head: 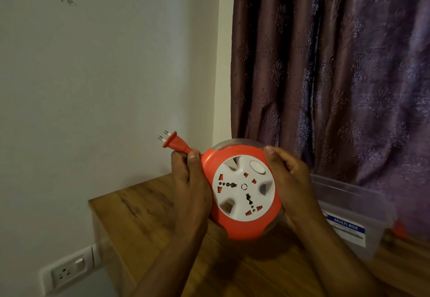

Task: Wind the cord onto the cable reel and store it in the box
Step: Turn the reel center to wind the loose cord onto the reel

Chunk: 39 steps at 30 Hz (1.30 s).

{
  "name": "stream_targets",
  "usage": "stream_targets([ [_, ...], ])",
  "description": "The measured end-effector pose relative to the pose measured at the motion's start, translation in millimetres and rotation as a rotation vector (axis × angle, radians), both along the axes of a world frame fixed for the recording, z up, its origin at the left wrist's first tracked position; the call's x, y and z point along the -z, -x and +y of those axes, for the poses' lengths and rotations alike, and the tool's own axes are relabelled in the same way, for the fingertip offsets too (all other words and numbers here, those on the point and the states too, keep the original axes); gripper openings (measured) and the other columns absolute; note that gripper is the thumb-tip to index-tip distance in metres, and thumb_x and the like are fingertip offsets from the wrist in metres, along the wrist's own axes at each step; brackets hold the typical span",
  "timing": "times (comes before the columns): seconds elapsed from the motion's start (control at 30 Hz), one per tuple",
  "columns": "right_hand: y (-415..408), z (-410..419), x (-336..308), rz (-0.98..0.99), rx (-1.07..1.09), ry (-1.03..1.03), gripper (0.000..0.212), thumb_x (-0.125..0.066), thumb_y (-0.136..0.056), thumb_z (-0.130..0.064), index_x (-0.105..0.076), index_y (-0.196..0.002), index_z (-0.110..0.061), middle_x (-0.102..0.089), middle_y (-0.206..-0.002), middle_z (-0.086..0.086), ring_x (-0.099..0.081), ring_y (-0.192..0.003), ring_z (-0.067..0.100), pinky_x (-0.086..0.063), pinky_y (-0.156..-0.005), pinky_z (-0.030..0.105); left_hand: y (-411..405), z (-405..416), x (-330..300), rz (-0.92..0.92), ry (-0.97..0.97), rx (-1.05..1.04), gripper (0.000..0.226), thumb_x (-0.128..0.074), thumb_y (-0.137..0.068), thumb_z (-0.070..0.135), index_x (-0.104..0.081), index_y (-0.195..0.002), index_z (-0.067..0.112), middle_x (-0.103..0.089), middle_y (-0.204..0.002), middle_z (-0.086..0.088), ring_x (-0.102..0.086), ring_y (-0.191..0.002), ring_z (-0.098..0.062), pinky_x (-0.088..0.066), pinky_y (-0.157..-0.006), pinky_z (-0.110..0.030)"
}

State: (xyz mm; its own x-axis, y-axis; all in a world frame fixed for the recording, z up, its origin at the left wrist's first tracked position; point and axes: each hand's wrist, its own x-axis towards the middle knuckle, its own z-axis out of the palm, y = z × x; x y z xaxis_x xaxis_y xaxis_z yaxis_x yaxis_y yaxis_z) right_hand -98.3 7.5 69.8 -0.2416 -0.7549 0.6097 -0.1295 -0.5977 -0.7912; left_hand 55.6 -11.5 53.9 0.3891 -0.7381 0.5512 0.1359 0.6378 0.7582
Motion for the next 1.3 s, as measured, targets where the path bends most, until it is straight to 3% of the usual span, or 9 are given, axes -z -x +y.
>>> stream_targets([
  [0.13,-2.8,0.3,1.8,0.095,0.007,-0.033,0.025,-0.058,-0.087,-0.053,-0.066,-0.102,-0.036,-0.074,-0.092,-0.016,-0.071,-0.081,0.001,-0.055,-0.06,0.017,-4.2,-6.8,4.7,0.026,-0.035,-0.05,0.027,-0.039,-0.095,0.04,-0.051,-0.094,0.016,-0.062,-0.065,0.011,-0.061,-0.056,-0.006,-0.045,-0.046,-0.014],
  [0.33,-8.5,-1.8,5.5,-0.074,-0.117,-0.162,0.024,-0.064,-0.088,-0.039,-0.066,-0.109,-0.028,-0.078,-0.096,-0.004,-0.076,-0.082,0.016,-0.06,-0.06,0.029,-13.9,-8.5,3.7,0.029,-0.036,0.019,0.026,-0.04,-0.094,0.045,-0.053,-0.093,0.023,-0.064,-0.07,0.007,-0.063,-0.06,-0.009,-0.05,-0.051,-0.019],
  [0.53,-7.2,-3.5,3.4,-0.087,-0.073,-0.132,0.019,-0.066,-0.089,-0.035,-0.068,-0.106,-0.029,-0.078,-0.097,-0.004,-0.076,-0.084,0.015,-0.06,-0.064,0.032,-20.4,-0.3,6.9,-0.13,-0.002,0.165,0.03,-0.044,-0.09,0.049,-0.047,-0.108,0.025,-0.068,-0.082,0.01,-0.068,-0.074,-0.012,-0.052,-0.056,-0.019],
  [0.8,-5.7,-1.7,6.4,-0.034,-0.062,-0.23,0.019,-0.064,-0.089,-0.039,-0.067,-0.107,-0.032,-0.078,-0.1,-0.001,-0.076,-0.086,0.019,-0.063,-0.072,0.043,-11.5,-3.7,13.2,-0.168,-0.05,0.021,0.043,-0.055,-0.076,0.057,-0.043,-0.108,0.032,-0.066,-0.09,0.006,-0.068,-0.076,-0.011,-0.056,-0.061,-0.03],
  [0.9,-7.0,3.1,2.4,0.161,0.046,-0.253,0.025,-0.061,-0.091,-0.043,-0.063,-0.113,-0.033,-0.075,-0.107,-0.003,-0.074,-0.084,0.013,-0.063,-0.07,0.035,-13.2,-5.6,16.9,-0.145,-0.044,-0.017,0.043,-0.056,-0.079,0.052,-0.043,-0.111,0.027,-0.066,-0.092,0.004,-0.068,-0.077,-0.013,-0.056,-0.061,-0.029],
  [1.03,-15.8,14.5,-5.5,0.497,0.436,-0.071,0.05,-0.06,-0.09,-0.048,-0.049,-0.136,-0.03,-0.059,-0.126,-0.004,-0.059,-0.111,0.018,-0.054,-0.083,0.038,-15.7,-7.2,18.1,-0.09,-0.056,-0.041,0.046,-0.054,-0.082,0.049,-0.041,-0.117,0.021,-0.066,-0.092,0.003,-0.067,-0.078,-0.012,-0.056,-0.06,-0.026],
  [1.13,-32.0,31.1,-11.9,0.844,0.523,-0.017,0.052,-0.052,-0.09,-0.057,-0.042,-0.137,-0.038,-0.057,-0.128,-0.005,-0.054,-0.117,0.02,-0.05,-0.091,0.039,-17.6,-10.6,14.6,-0.047,-0.08,-0.056,0.042,-0.053,-0.083,0.047,-0.041,-0.115,0.024,-0.064,-0.094,0.004,-0.067,-0.079,-0.014,-0.057,-0.062,-0.03],
  [1.2,-44.2,36.6,-9.0,1.108,0.53,-0.112,0.06,-0.042,-0.09,-0.064,-0.025,-0.144,-0.045,-0.05,-0.139,-0.006,-0.046,-0.125,0.021,-0.042,-0.097,0.04,-18.4,-13.7,12.6,-0.025,-0.096,-0.061,0.04,-0.052,-0.086,0.046,-0.039,-0.118,0.025,-0.063,-0.097,0.005,-0.067,-0.081,-0.016,-0.057,-0.064,-0.033],
  [1.3,-60.2,38.9,-0.1,1.274,0.512,-0.204,0.068,-0.032,-0.093,-0.066,0.003,-0.149,-0.049,-0.033,-0.155,-0.001,-0.033,-0.138,0.028,-0.034,-0.108,0.046,-16.7,-13.2,11.5,-0.026,-0.102,-0.065,0.058,-0.05,-0.081,0.055,-0.033,-0.13,0.028,-0.061,-0.11,0.006,-0.064,-0.09,-0.015,-0.056,-0.069,-0.032],
])
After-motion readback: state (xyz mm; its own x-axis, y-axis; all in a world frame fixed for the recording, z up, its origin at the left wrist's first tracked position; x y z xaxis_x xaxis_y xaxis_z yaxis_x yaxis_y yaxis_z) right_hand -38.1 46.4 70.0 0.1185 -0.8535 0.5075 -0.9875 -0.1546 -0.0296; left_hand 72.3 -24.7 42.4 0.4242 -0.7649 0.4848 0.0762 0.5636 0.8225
